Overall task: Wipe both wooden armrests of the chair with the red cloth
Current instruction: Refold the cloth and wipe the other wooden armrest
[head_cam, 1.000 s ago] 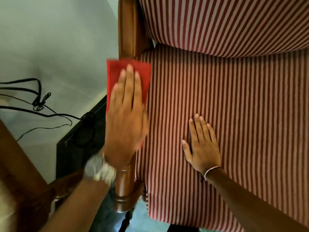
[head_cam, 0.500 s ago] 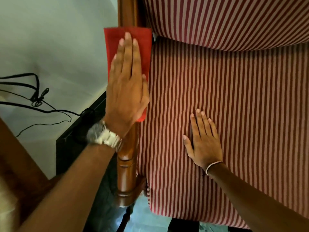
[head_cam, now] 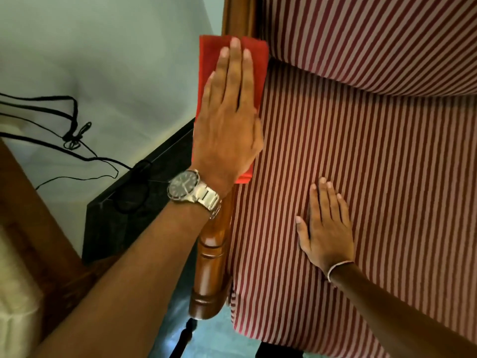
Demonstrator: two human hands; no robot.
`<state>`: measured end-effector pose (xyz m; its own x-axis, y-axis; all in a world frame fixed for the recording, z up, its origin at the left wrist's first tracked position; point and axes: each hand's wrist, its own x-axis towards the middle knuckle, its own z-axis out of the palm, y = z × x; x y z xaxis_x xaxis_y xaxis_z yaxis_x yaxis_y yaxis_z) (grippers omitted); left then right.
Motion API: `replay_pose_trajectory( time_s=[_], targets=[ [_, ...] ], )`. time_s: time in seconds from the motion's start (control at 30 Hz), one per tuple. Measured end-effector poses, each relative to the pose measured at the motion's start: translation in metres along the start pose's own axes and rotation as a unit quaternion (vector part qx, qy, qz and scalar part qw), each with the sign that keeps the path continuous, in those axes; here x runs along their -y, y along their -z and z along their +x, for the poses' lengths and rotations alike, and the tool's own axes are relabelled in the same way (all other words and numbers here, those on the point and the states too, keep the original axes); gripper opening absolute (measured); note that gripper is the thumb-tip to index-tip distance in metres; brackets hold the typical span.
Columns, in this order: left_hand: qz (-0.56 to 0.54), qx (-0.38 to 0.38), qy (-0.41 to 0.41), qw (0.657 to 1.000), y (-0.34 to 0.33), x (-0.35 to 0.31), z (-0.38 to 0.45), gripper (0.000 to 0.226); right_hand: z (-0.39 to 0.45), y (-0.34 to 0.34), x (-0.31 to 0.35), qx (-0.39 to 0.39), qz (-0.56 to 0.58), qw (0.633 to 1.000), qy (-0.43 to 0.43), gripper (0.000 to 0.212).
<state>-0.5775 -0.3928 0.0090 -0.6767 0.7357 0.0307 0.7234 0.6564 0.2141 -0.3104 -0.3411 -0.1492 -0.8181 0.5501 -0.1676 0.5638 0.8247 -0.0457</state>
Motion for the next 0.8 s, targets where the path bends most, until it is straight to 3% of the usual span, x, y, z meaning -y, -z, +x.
replay_pose_trajectory(
  time_s=[0.23, 0.5, 0.73, 0.8],
  targets=[
    [-0.01, 0.046, -0.008, 0.999, 0.0, 0.004, -0.129, 0.063, -0.001, 0.001, -0.001, 0.006, 0.011, 1.0, -0.004, 0.072],
    [-0.008, 0.013, 0.011, 1.0, 0.001, 0.001, 0.02, 0.067, 0.0, -0.002, -0.001, 0.006, 0.013, 1.0, -0.002, 0.072],
    [0.005, 0.067, 0.01, 0.998, 0.0, 0.002, -0.144, 0.065, -0.001, 0.002, -0.002, 0.008, 0.014, 1.0, -0.005, 0.072],
    [0.025, 0.068, -0.004, 0.997, -0.003, 0.005, -0.149, 0.066, -0.001, 0.0, -0.002, 0.008, 0.009, 1.0, -0.007, 0.072]
  ],
)
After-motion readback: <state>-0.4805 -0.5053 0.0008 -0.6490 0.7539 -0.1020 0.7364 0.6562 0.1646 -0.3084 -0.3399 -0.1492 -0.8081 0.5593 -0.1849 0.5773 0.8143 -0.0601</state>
